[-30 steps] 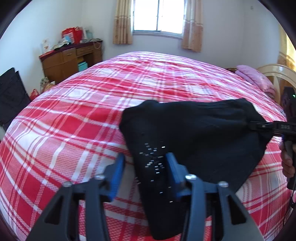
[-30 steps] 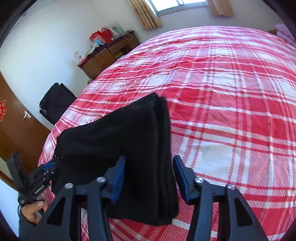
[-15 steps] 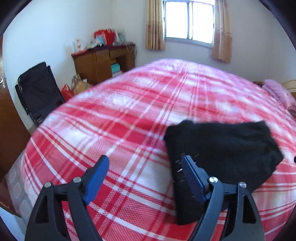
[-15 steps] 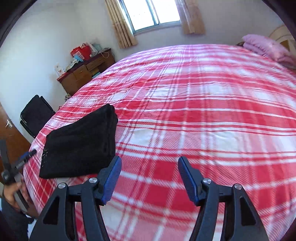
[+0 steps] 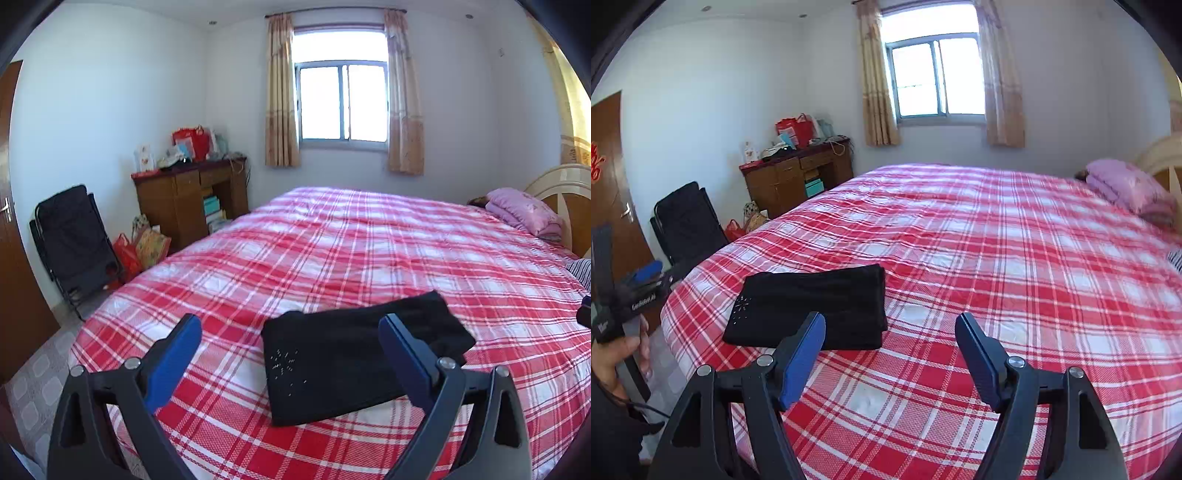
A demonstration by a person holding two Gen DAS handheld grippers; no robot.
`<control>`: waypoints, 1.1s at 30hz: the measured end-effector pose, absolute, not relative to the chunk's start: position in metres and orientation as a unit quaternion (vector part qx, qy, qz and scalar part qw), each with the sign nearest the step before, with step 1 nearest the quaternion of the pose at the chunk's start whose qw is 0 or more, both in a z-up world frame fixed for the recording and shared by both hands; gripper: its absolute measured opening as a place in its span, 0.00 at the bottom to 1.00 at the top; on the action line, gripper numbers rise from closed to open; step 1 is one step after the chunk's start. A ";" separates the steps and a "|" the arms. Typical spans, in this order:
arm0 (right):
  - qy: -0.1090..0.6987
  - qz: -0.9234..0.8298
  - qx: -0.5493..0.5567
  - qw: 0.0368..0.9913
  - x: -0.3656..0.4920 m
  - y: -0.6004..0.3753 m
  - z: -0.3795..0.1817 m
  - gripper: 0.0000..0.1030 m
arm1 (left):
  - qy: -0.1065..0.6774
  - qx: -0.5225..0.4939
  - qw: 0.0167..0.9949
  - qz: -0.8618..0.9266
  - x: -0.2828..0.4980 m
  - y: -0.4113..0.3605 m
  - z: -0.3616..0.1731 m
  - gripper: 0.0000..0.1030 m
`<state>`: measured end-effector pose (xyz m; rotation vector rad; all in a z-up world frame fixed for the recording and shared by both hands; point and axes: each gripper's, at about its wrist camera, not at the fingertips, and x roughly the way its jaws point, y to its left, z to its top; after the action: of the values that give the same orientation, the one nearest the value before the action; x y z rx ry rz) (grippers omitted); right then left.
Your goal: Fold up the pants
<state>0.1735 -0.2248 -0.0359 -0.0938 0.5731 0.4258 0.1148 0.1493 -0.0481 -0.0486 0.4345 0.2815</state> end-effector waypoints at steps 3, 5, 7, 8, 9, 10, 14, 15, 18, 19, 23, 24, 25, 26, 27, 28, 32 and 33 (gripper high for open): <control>0.266 0.219 -0.061 0.937 0.154 -0.216 -0.028 0.72 | 0.197 -0.015 0.971 0.132 0.106 0.139 -0.036 0.96; 0.258 0.222 -0.070 0.938 0.143 -0.212 -0.021 0.72 | 0.190 -0.017 0.974 0.118 0.100 0.132 -0.027 0.96; 0.244 0.225 -0.076 0.940 0.133 -0.211 -0.014 0.72 | 0.180 -0.012 0.978 0.106 0.094 0.124 -0.021 0.98; 0.240 0.226 -0.076 0.941 0.128 -0.211 -0.011 0.73 | 0.173 -0.006 0.980 0.101 0.092 0.120 -0.018 0.98; 0.238 0.228 -0.076 0.941 0.126 -0.212 -0.009 0.73 | 0.169 -0.002 0.981 0.099 0.089 0.117 -0.015 0.99; 0.235 0.229 -0.075 0.942 0.124 -0.212 -0.007 0.73 | 0.165 0.002 0.982 0.097 0.086 0.112 -0.013 0.99; 0.230 0.228 -0.071 0.943 0.120 -0.215 -0.003 0.73 | 0.155 0.010 0.984 0.090 0.083 0.105 -0.009 1.00; 0.229 0.228 -0.070 0.944 0.120 -0.216 -0.002 0.73 | 0.155 0.009 0.984 0.090 0.081 0.104 -0.010 1.00; 0.230 0.228 -0.070 0.944 0.120 -0.216 -0.003 0.74 | 0.157 0.008 0.983 0.092 0.082 0.103 -0.011 1.00; 0.230 0.228 -0.070 0.943 0.121 -0.216 -0.003 0.74 | 0.158 0.006 0.983 0.092 0.083 0.104 -0.012 1.00; 0.231 0.229 -0.071 0.943 0.120 -0.216 -0.003 0.74 | 0.163 0.002 0.982 0.095 0.082 0.106 -0.014 1.00; 0.231 0.229 -0.071 0.943 0.121 -0.215 -0.003 0.74 | 0.162 0.001 0.982 0.095 0.081 0.106 -0.014 1.00; 0.231 0.229 -0.071 0.943 0.120 -0.215 -0.003 0.74 | 0.162 0.000 0.982 0.095 0.080 0.106 -0.014 1.00; 0.230 0.230 -0.072 0.943 0.120 -0.215 -0.002 0.74 | 0.162 0.000 0.982 0.095 0.081 0.106 -0.013 1.00; 0.229 0.230 -0.072 0.943 0.120 -0.215 -0.002 0.74 | 0.162 0.001 0.982 0.095 0.081 0.106 -0.013 1.00; 0.229 0.230 -0.072 0.943 0.119 -0.215 -0.002 0.74 | 0.162 0.001 0.982 0.095 0.081 0.107 -0.013 1.00; 0.226 0.231 -0.070 0.944 0.118 -0.215 -0.002 0.74 | 0.165 -0.002 0.982 0.094 0.081 0.106 -0.014 1.00; 0.225 0.231 -0.070 0.944 0.118 -0.215 -0.001 0.74 | 0.166 -0.002 0.982 0.094 0.081 0.106 -0.014 1.00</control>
<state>0.1180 -0.2147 -0.0014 -0.1417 0.4595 0.4710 0.0807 0.1061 -0.0140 -0.0035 0.3330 0.1884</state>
